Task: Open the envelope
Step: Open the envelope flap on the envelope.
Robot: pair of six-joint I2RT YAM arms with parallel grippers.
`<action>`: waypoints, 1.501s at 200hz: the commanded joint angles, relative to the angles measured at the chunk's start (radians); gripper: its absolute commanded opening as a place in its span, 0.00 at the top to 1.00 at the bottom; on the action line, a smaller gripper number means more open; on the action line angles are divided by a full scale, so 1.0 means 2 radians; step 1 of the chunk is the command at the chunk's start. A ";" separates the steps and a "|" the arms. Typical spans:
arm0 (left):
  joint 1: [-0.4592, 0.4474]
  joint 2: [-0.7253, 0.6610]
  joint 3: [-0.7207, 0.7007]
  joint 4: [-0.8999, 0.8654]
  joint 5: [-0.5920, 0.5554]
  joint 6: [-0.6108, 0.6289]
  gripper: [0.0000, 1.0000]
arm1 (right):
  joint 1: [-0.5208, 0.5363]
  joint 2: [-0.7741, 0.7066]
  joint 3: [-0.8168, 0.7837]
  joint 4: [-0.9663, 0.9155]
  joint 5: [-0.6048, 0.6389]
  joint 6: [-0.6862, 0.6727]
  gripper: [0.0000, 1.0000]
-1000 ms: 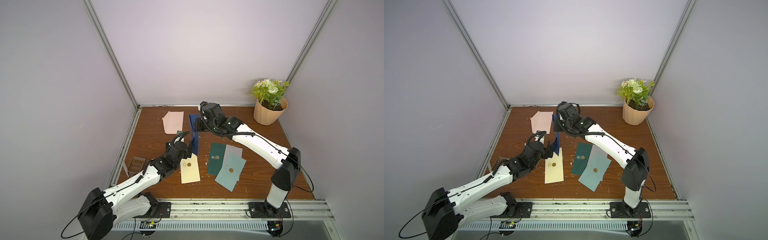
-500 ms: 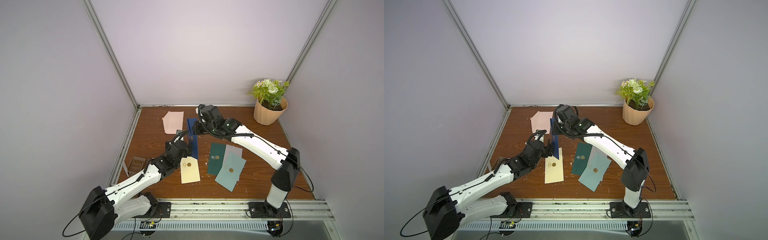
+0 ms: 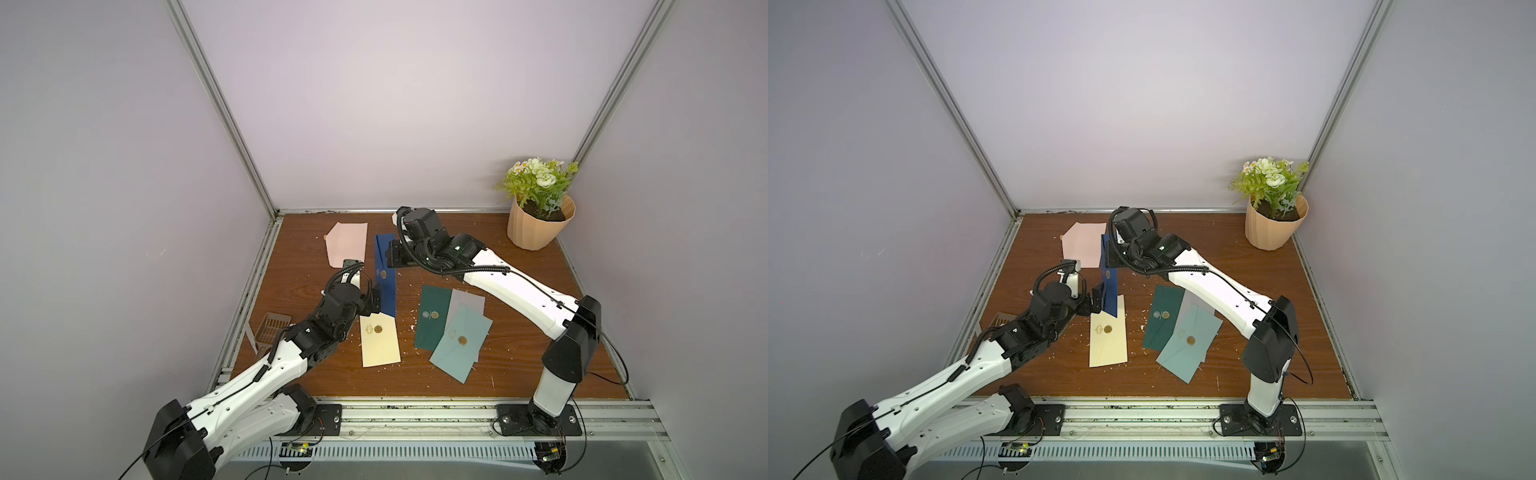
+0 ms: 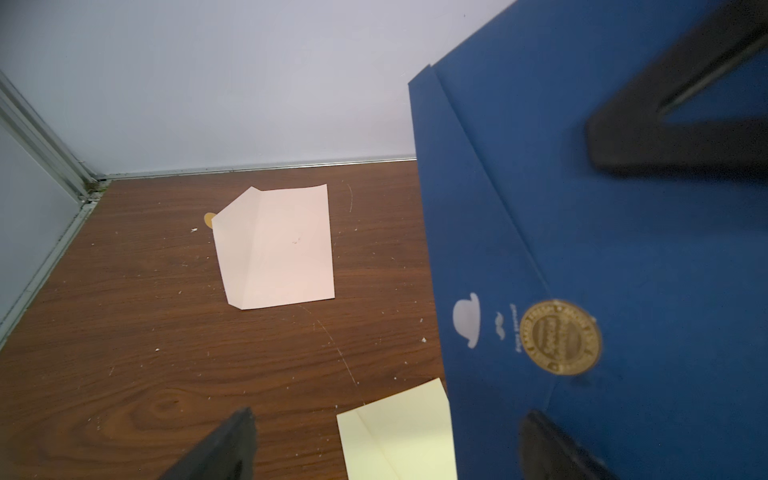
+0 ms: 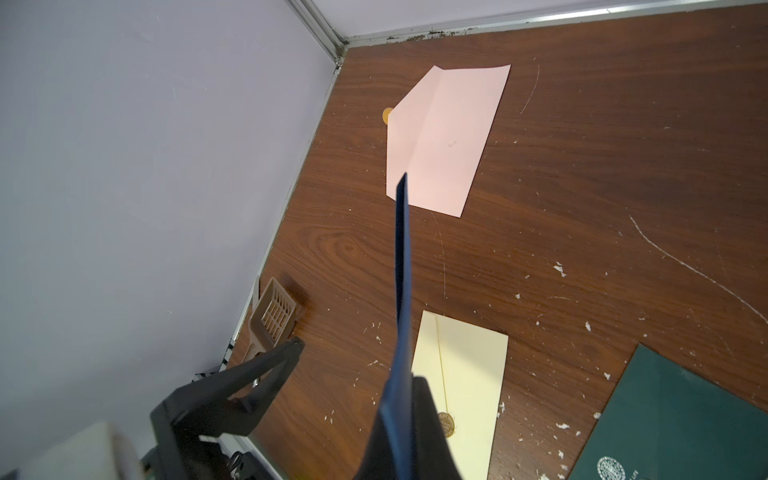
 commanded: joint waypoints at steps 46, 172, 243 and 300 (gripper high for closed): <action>0.023 0.044 0.095 -0.055 0.084 -0.043 0.01 | 0.011 -0.077 -0.113 0.079 0.041 -0.059 1.00; 0.088 0.092 0.124 -0.072 0.182 -0.096 0.01 | 0.052 -0.076 -0.098 0.050 0.116 -0.102 1.00; 0.091 0.096 0.127 -0.062 0.193 -0.100 0.01 | 0.065 -0.063 -0.081 0.033 0.140 -0.116 1.00; 0.091 0.101 0.121 -0.058 0.188 -0.104 0.01 | 0.072 -0.051 -0.068 0.024 0.140 -0.121 1.00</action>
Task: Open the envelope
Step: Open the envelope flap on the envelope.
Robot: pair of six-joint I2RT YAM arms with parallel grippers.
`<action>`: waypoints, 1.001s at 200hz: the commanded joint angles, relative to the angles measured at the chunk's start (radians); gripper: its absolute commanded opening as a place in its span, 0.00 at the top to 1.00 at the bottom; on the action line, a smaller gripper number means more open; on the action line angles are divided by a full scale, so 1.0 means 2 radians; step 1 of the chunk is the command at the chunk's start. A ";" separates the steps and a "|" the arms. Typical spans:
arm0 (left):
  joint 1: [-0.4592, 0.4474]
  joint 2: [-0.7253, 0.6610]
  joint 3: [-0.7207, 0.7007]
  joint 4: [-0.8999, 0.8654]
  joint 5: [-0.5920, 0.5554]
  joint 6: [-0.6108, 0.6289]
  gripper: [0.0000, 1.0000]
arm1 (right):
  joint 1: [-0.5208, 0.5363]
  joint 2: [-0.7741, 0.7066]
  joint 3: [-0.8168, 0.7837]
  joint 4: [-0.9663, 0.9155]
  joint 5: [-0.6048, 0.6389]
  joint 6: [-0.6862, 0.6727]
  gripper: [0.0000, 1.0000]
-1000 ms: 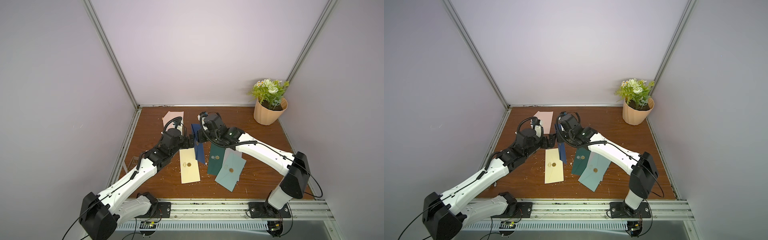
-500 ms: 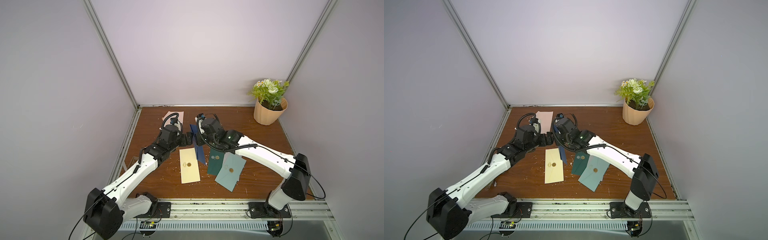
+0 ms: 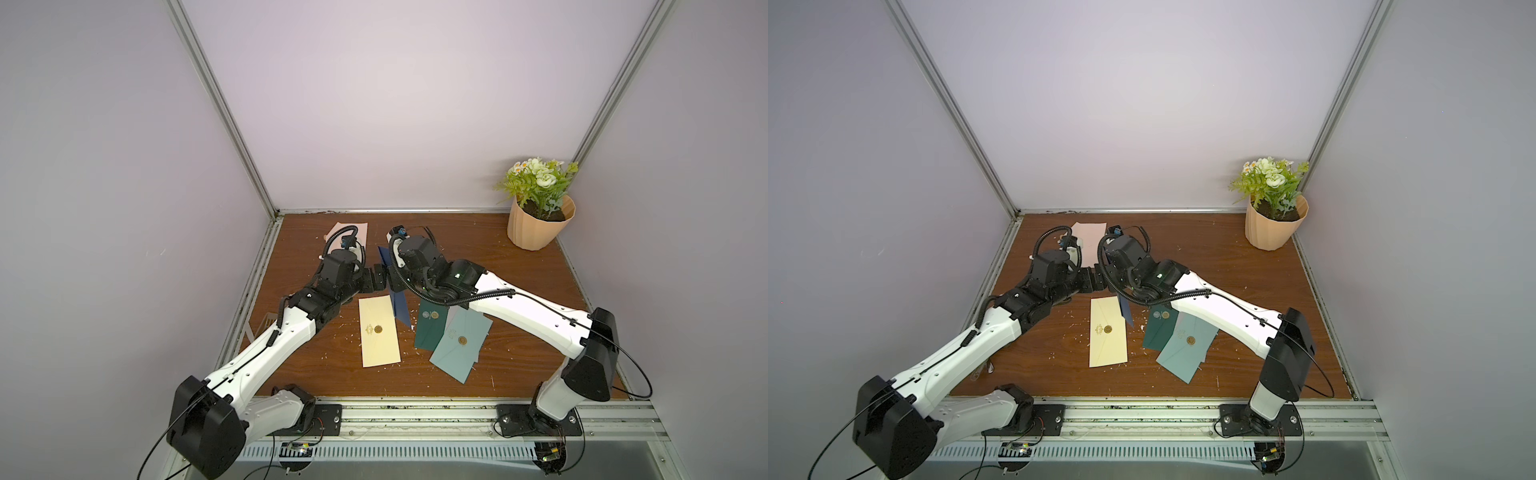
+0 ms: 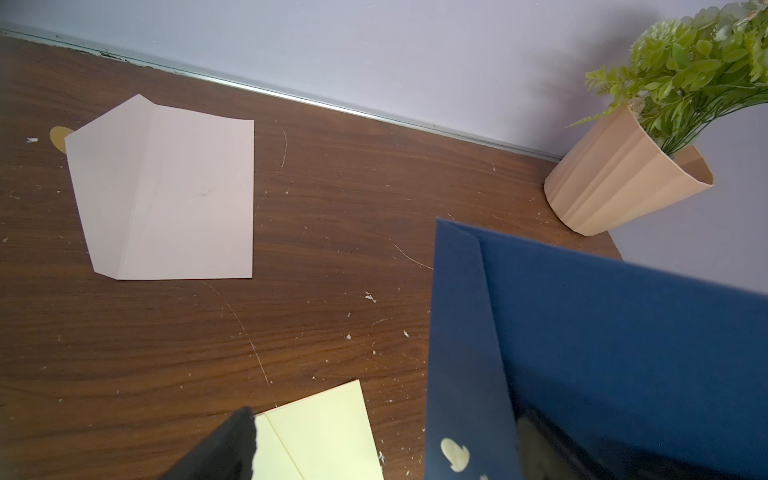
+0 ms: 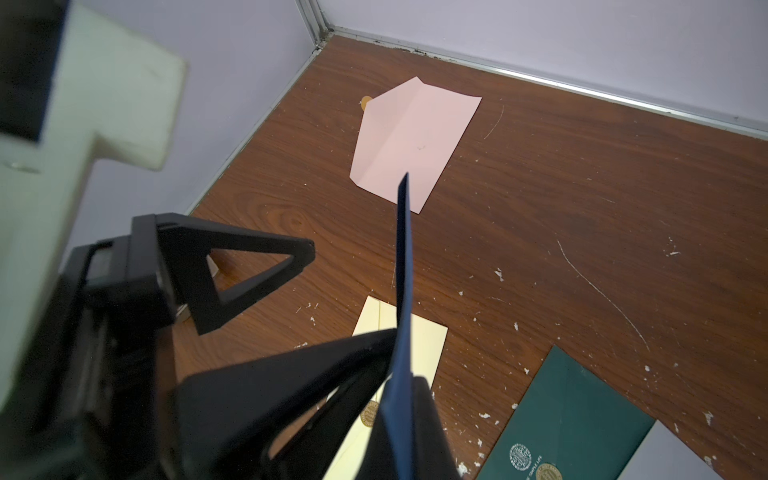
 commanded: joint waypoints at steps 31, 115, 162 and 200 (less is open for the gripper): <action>0.005 0.008 0.008 0.006 -0.002 -0.010 0.01 | 0.009 0.005 0.024 -0.009 0.011 -0.009 1.00; 0.011 0.019 -0.014 0.015 0.000 -0.014 0.01 | 0.017 0.005 0.032 -0.009 0.018 -0.020 1.00; 0.013 0.022 -0.028 0.019 0.000 -0.014 0.01 | 0.019 0.005 0.039 -0.011 0.024 -0.026 1.00; 0.015 0.023 -0.040 0.027 0.005 -0.017 0.01 | 0.020 0.007 0.042 -0.013 0.024 -0.026 1.00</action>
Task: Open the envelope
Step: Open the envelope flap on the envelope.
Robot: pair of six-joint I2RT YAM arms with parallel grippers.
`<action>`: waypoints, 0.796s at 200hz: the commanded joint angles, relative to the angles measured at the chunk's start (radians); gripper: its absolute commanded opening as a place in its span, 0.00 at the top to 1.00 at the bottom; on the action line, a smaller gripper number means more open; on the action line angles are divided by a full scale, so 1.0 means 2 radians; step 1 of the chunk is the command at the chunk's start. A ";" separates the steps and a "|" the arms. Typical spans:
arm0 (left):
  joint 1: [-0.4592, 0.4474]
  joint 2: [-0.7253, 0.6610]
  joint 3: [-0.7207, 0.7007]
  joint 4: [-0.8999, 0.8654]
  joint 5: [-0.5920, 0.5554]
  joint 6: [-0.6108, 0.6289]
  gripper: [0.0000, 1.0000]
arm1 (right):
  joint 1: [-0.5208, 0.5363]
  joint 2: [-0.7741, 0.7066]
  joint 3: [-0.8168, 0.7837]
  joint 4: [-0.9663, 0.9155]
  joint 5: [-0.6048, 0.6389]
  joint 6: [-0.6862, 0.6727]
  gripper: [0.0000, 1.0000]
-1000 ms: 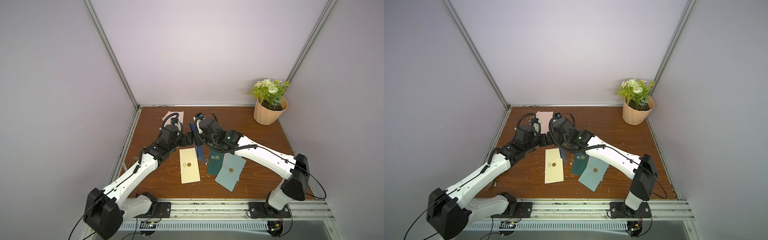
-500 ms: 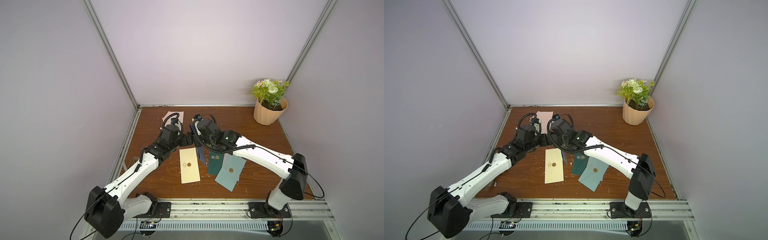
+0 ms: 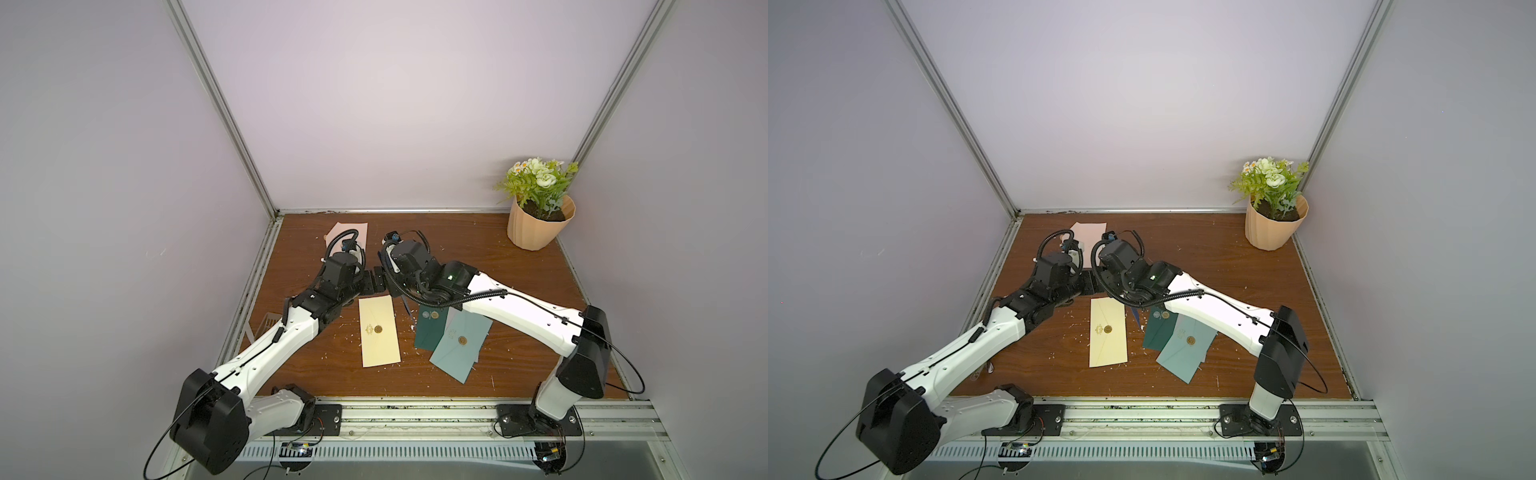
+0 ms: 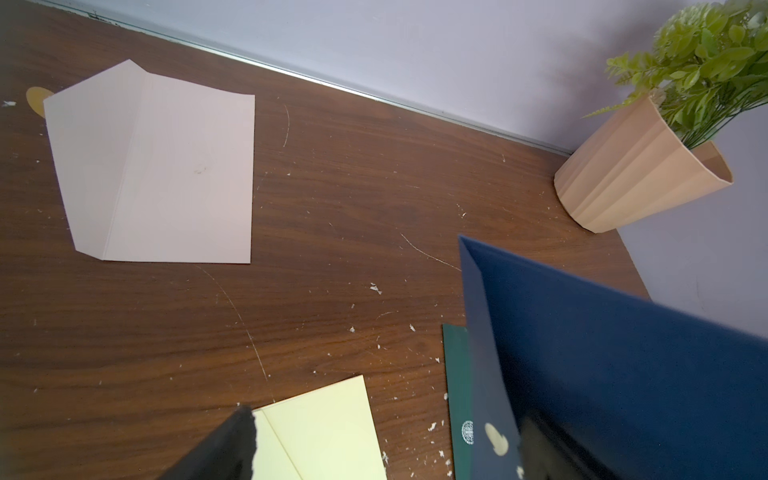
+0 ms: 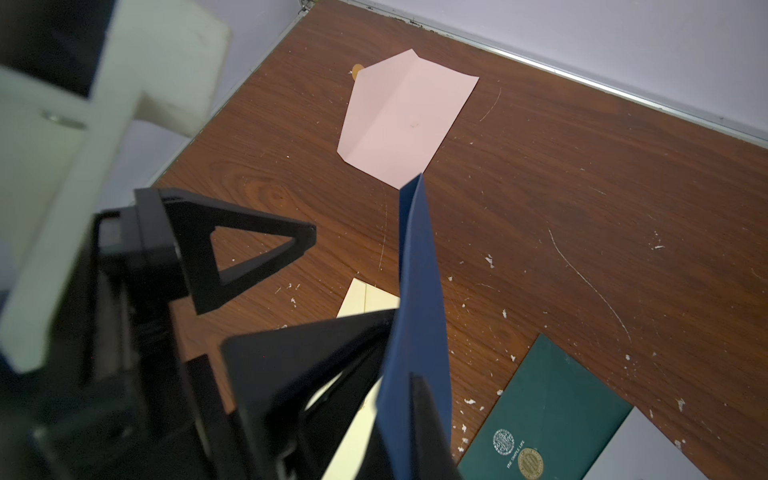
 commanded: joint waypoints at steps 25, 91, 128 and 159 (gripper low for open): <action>0.008 0.011 -0.011 -0.003 -0.004 -0.004 0.01 | 0.008 -0.008 0.033 0.013 0.006 -0.007 1.00; 0.009 0.017 -0.015 0.005 0.008 -0.004 0.01 | 0.009 -0.005 0.039 0.016 0.001 -0.008 1.00; 0.009 0.026 -0.012 0.020 0.044 -0.009 0.07 | 0.012 0.001 0.038 0.018 -0.001 -0.007 1.00; 0.009 0.030 -0.013 0.037 0.078 -0.023 0.13 | 0.012 0.005 0.039 0.021 -0.002 -0.006 1.00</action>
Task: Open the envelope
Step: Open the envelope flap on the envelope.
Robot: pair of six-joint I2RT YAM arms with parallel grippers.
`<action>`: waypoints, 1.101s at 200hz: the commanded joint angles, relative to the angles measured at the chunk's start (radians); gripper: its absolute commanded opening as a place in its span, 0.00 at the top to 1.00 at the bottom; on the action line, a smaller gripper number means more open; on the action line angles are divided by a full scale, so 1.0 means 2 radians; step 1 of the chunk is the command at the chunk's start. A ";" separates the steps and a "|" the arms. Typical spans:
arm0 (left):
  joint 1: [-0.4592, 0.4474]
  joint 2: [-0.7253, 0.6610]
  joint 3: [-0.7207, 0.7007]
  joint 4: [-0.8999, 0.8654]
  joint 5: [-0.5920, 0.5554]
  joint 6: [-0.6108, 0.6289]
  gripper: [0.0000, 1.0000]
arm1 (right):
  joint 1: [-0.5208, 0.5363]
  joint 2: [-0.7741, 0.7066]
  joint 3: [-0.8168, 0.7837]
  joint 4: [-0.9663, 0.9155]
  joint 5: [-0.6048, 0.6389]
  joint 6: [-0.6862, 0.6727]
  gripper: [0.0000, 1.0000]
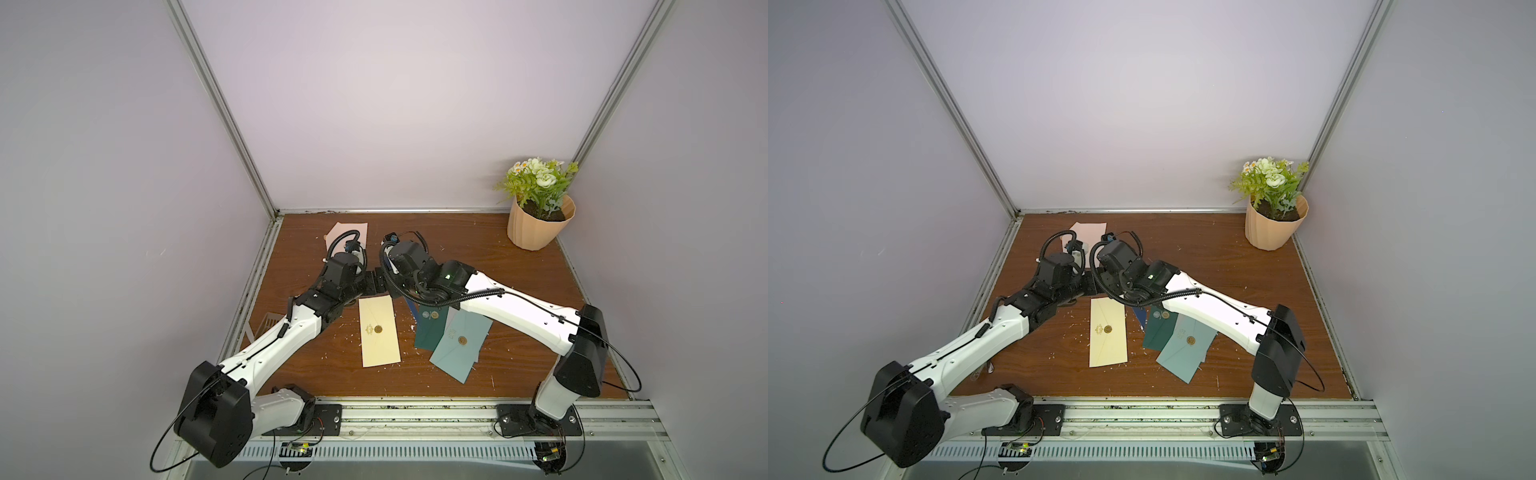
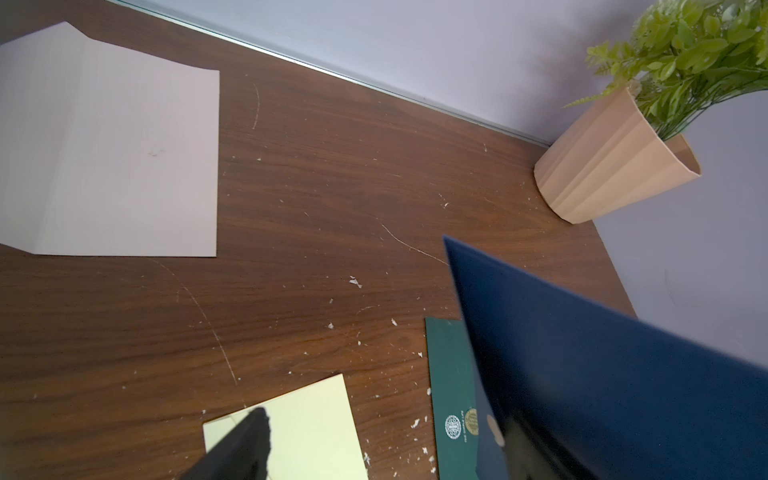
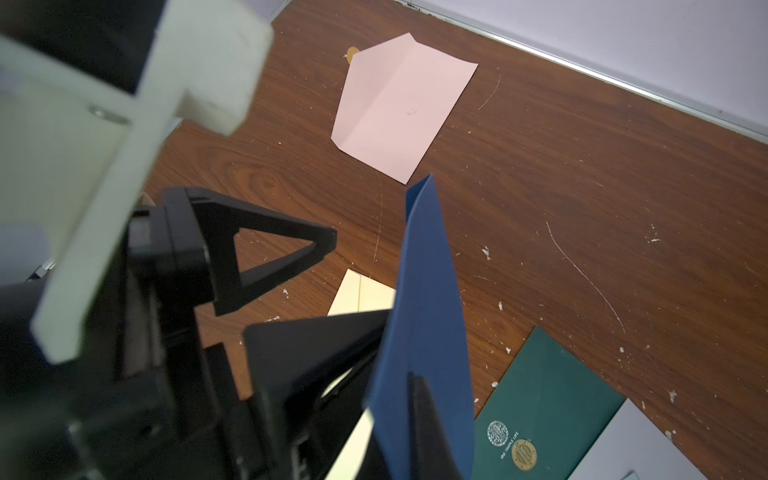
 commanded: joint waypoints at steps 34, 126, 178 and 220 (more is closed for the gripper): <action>0.005 0.008 -0.009 0.019 0.052 -0.026 0.18 | 0.011 -0.003 0.031 0.036 -0.001 0.000 1.00; 0.006 0.014 -0.016 0.017 0.044 -0.029 0.39 | 0.012 -0.011 0.028 0.042 -0.006 0.004 1.00; 0.007 0.016 -0.017 0.013 0.036 -0.027 0.55 | 0.013 -0.011 0.028 0.041 -0.006 0.004 1.00; 0.009 0.016 -0.019 0.008 0.031 -0.025 0.57 | 0.013 -0.009 0.032 0.039 -0.006 0.004 1.00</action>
